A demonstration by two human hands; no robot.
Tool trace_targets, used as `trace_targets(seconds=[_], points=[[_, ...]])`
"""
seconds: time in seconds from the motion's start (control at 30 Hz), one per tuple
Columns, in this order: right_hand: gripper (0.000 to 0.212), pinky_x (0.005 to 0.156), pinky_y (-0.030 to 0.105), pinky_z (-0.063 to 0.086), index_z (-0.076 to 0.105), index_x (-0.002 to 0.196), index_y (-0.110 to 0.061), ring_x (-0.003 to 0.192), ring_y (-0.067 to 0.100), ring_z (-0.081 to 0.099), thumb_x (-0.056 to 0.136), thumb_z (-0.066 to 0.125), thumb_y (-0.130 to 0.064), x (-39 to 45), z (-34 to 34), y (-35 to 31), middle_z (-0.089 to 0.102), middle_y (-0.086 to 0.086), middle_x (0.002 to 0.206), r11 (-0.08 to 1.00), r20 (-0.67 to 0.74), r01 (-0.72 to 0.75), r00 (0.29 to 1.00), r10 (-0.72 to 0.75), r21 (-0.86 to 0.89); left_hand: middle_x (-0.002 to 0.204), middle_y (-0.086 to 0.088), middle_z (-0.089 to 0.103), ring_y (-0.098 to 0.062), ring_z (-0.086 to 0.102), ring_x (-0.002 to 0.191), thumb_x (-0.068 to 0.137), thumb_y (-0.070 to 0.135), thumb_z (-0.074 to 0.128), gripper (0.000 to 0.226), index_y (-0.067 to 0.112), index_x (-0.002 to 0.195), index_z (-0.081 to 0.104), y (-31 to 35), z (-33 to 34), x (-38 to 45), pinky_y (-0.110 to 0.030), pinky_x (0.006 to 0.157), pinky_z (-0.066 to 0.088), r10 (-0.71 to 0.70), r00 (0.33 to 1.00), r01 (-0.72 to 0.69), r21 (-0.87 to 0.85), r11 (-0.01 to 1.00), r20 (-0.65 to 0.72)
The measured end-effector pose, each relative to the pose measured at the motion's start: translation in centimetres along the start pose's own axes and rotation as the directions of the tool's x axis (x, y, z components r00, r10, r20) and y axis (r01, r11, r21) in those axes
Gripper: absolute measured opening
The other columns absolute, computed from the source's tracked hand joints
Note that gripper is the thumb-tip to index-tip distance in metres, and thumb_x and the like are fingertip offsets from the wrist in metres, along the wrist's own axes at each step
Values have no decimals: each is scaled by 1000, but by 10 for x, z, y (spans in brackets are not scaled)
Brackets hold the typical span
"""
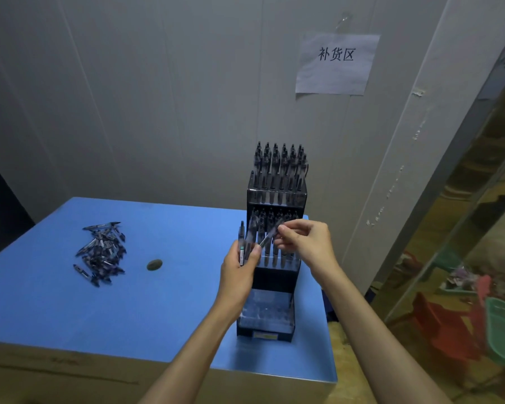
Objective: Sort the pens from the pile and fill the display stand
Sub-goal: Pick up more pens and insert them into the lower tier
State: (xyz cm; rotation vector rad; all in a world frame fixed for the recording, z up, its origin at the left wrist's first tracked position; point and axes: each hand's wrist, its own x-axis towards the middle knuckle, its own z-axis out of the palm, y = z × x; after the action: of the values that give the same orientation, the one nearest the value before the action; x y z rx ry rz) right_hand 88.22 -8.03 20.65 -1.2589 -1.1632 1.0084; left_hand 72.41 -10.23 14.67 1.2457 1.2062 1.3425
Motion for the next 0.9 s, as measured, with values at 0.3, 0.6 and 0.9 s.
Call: trace_targets(seconds=[0.3,0.6,0.9], points=[[10,73,32,62,77,98,-6,69,15,74,90,72,-10,15,-36,-2,75,2,75,925,-145,195,957,-253,-325,66,8,56,-11,44,55,98,49,59,37,14,102,71,-14,-27,7,-28,57,39,-87,988,95,60,994,-127],[11,77,24,59,79,99,-10,73,5,70,90,73,-13,14,-46,-1,74,-3,78,740,-83,334,882,-463,-583,66,2,52,-10,44,55,100,45,57,18,32,105,68,-12,-31,10,-26,54,38,-30,995,36,58,998,-98],[13,82,30,60,79,101,-9,77,7,71,90,73,-13,16,-39,15,76,-2,83,738,-23,316,912,-409,-596,78,1,57,-13,40,58,101,44,57,22,23,97,53,-10,-32,10,-27,53,37,-41,994,46,50,998,-100]])
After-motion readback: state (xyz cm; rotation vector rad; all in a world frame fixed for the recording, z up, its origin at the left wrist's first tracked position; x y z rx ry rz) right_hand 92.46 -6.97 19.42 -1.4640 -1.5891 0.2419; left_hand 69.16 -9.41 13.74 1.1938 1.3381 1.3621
